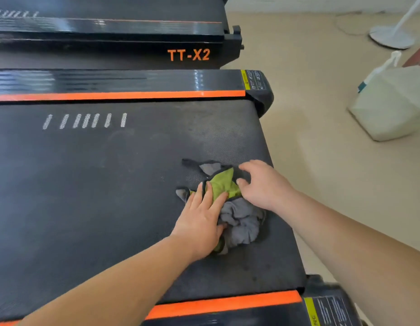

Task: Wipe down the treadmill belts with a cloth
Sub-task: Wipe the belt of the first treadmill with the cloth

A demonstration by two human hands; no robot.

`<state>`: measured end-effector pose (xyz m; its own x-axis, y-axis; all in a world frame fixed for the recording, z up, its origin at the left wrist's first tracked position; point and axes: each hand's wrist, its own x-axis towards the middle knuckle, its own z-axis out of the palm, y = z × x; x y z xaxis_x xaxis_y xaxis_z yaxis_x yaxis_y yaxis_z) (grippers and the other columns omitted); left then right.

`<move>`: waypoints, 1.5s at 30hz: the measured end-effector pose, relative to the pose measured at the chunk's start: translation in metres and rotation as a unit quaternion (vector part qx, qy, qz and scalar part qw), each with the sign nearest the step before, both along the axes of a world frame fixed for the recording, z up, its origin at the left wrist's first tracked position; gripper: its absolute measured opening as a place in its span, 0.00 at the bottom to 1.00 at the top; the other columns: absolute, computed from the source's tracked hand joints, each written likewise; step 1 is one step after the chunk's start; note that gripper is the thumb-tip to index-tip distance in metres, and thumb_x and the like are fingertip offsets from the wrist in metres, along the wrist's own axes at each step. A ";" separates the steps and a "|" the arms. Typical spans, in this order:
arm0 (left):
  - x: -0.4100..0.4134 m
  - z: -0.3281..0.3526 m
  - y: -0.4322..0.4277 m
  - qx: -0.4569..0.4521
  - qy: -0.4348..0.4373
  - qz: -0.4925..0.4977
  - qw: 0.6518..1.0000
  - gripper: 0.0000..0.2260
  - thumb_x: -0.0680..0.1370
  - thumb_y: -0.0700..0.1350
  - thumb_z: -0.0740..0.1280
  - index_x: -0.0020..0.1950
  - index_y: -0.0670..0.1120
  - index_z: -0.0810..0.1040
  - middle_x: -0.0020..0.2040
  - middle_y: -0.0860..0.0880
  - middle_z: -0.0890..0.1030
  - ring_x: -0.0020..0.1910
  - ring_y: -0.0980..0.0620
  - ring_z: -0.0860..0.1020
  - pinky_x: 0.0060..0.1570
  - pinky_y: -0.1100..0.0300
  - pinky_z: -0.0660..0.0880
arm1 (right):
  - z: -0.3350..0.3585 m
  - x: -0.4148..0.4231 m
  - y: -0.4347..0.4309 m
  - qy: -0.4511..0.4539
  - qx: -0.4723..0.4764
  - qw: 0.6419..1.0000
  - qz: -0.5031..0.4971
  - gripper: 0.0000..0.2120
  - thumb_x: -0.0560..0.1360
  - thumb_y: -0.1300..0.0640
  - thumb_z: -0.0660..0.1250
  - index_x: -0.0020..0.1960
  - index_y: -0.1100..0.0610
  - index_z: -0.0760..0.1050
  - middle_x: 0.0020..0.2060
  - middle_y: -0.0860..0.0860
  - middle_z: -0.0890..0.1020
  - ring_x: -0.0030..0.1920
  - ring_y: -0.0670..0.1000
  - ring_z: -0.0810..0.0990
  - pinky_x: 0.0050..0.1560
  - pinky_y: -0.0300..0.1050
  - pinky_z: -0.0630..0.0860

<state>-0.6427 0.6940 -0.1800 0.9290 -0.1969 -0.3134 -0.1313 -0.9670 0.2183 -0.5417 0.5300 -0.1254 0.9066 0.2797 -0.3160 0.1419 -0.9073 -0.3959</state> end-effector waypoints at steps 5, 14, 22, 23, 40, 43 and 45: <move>0.106 0.003 0.005 -0.019 -0.006 0.077 0.997 0.32 0.86 0.51 0.56 0.85 0.51 0.42 0.84 0.41 0.40 0.82 0.40 0.37 0.81 0.46 0.42 | -0.018 0.085 -0.004 -0.051 -0.040 0.998 0.010 0.24 0.82 0.50 0.62 0.78 0.49 0.68 0.81 0.54 0.61 0.78 0.58 0.64 0.72 0.54 0.69; 0.132 0.000 0.004 -0.043 0.009 0.143 0.989 0.31 0.86 0.50 0.56 0.84 0.57 0.41 0.84 0.46 0.37 0.82 0.45 0.35 0.80 0.51 0.38 | 0.007 0.218 0.021 0.030 -0.146 0.976 0.157 0.45 0.76 0.45 0.73 0.84 0.55 0.51 0.82 0.57 0.53 0.82 0.56 0.54 0.77 0.51 0.60; 0.132 0.020 -0.028 -0.099 0.038 0.320 0.942 0.32 0.84 0.46 0.60 0.83 0.65 0.50 0.84 0.56 0.42 0.84 0.49 0.43 0.80 0.51 0.57 | -0.006 0.227 0.040 0.037 -0.283 0.928 0.239 0.50 0.65 0.36 0.80 0.78 0.55 0.63 0.77 0.59 0.62 0.73 0.60 0.69 0.67 0.53 0.74; 0.132 0.022 -0.037 -0.108 0.044 0.346 0.931 0.32 0.83 0.45 0.60 0.82 0.65 0.50 0.84 0.56 0.42 0.83 0.50 0.43 0.79 0.49 0.61 | -0.004 0.226 0.042 0.032 -0.284 0.928 0.241 0.47 0.64 0.36 0.81 0.75 0.55 0.67 0.74 0.59 0.66 0.70 0.60 0.73 0.63 0.53 0.76; 0.142 0.020 -0.061 -0.076 0.094 0.384 0.915 0.43 0.77 0.71 0.62 0.83 0.64 0.39 0.81 0.55 0.31 0.82 0.45 0.33 0.82 0.46 0.43 | -0.006 0.351 -0.013 -0.025 -0.232 0.949 0.213 0.51 0.78 0.34 0.64 0.83 0.48 0.32 0.83 0.55 0.39 0.82 0.60 0.37 0.79 0.68 0.47; 0.151 0.015 -0.060 -0.047 0.097 0.379 0.919 0.37 0.82 0.60 0.59 0.82 0.63 0.37 0.81 0.52 0.29 0.81 0.41 0.33 0.81 0.45 0.39 | -0.013 0.353 0.001 0.003 -0.222 0.953 0.204 0.50 0.79 0.31 0.60 0.82 0.50 0.29 0.81 0.56 0.33 0.81 0.61 0.34 0.79 0.68 0.45; 0.157 0.013 -0.057 -0.039 0.116 0.373 0.920 0.36 0.83 0.58 0.57 0.81 0.63 0.34 0.80 0.52 0.27 0.80 0.40 0.30 0.80 0.42 0.37 | -0.021 0.354 0.012 0.019 -0.227 0.957 0.178 0.50 0.78 0.26 0.53 0.81 0.51 0.28 0.81 0.56 0.31 0.81 0.61 0.33 0.78 0.69 0.43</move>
<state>-0.4857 0.6365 -0.1673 0.7242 0.4378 -0.5327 0.6217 -0.7488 0.2298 -0.1877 0.5419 -0.1459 0.7654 0.3940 -0.5089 0.4668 -0.8842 0.0174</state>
